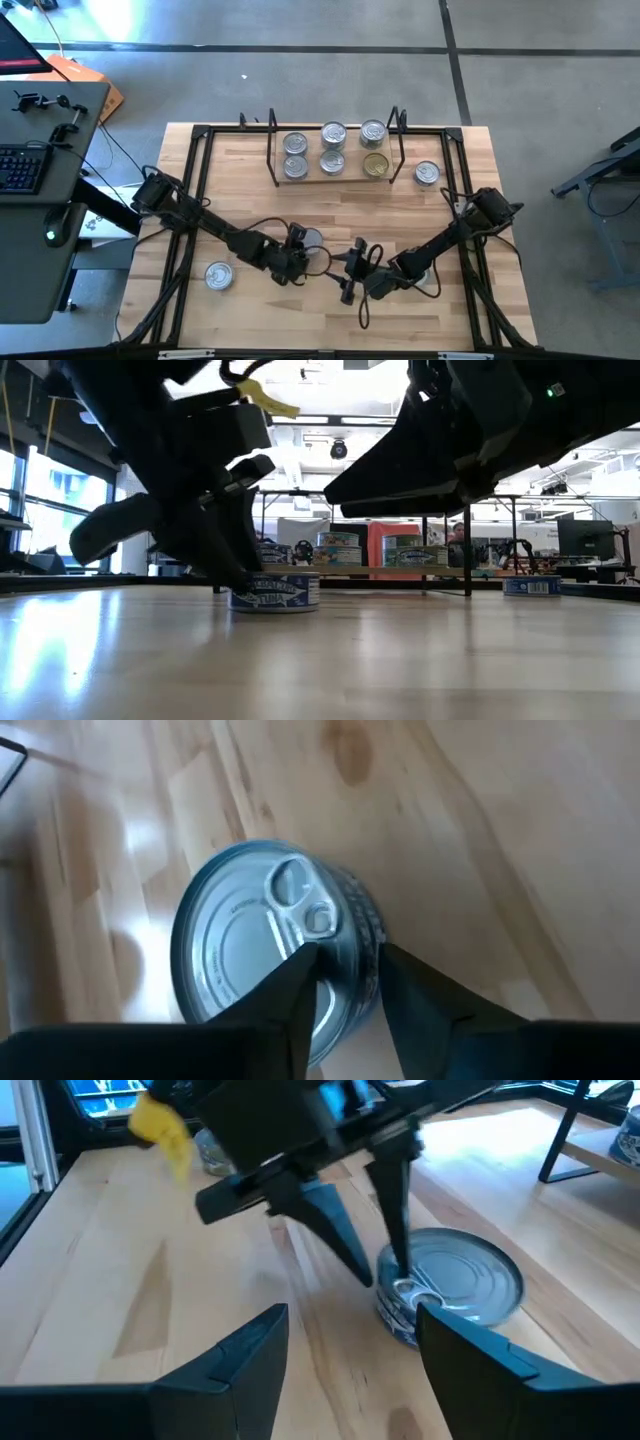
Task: Stack canned seafood by type on shelf
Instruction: Stack the blue tuna can on top of the blue tuna can on the shelf
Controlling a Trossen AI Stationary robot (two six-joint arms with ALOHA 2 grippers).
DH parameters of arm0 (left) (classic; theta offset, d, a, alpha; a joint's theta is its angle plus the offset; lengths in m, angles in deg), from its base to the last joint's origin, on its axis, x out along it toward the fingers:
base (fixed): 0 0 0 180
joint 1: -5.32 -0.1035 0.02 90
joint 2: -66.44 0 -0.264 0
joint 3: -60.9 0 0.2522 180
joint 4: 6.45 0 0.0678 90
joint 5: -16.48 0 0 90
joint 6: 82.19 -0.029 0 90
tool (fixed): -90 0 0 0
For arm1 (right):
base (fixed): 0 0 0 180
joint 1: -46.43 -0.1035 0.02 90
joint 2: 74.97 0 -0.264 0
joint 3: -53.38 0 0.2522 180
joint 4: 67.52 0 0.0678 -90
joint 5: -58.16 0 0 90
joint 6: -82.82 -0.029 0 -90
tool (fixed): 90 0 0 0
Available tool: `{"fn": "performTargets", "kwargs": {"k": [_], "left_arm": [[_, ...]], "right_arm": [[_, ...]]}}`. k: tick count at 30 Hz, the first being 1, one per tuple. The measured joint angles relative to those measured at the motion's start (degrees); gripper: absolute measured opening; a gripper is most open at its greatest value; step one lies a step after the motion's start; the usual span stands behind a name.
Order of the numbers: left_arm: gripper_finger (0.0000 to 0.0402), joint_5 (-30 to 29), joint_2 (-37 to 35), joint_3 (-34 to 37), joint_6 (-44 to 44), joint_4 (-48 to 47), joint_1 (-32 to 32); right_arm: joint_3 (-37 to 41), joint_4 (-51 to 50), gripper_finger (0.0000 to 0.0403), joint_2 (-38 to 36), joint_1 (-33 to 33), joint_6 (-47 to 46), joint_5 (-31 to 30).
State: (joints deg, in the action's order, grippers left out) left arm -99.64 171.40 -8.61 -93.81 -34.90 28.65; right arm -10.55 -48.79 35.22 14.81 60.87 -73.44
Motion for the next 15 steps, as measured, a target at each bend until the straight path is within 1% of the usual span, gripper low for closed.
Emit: {"fn": "performTargets", "kwargs": {"k": [2,5,7,9,11,15], "left_arm": [[0.0081,0.35,-0.02,1.02,0.18,0.65,-0.57],[0.0032,0.74,-0.41,2.2,0.18,2.42,-0.82],[0.001,0.98,-0.46,2.23,0.23,3.18,-0.81],[0.001,1.1,-1.04,2.25,0.43,4.39,-0.85],[0.0012,1.64,-1.85,2.38,0.34,4.87,-0.9],[0.0002,3.29,-4.19,2.69,0.73,3.63,-1.36]], "right_arm": [[0.0,-0.29,0.0212,0.0,0.02,1.69,1.85],[0.0,-0.89,0.0212,0.02,0.52,8.66,8.44],[0.0,-0.66,0.0212,0.02,0.96,13.19,11.16],[0.0,1.1,0.0212,0.04,1.49,17.75,13.54],[-0.04,3.2,0.0212,0.04,2.0,22.05,14.62],[-0.04,3.62,0.0212,0.04,3.08,29.27,13.89]]}}
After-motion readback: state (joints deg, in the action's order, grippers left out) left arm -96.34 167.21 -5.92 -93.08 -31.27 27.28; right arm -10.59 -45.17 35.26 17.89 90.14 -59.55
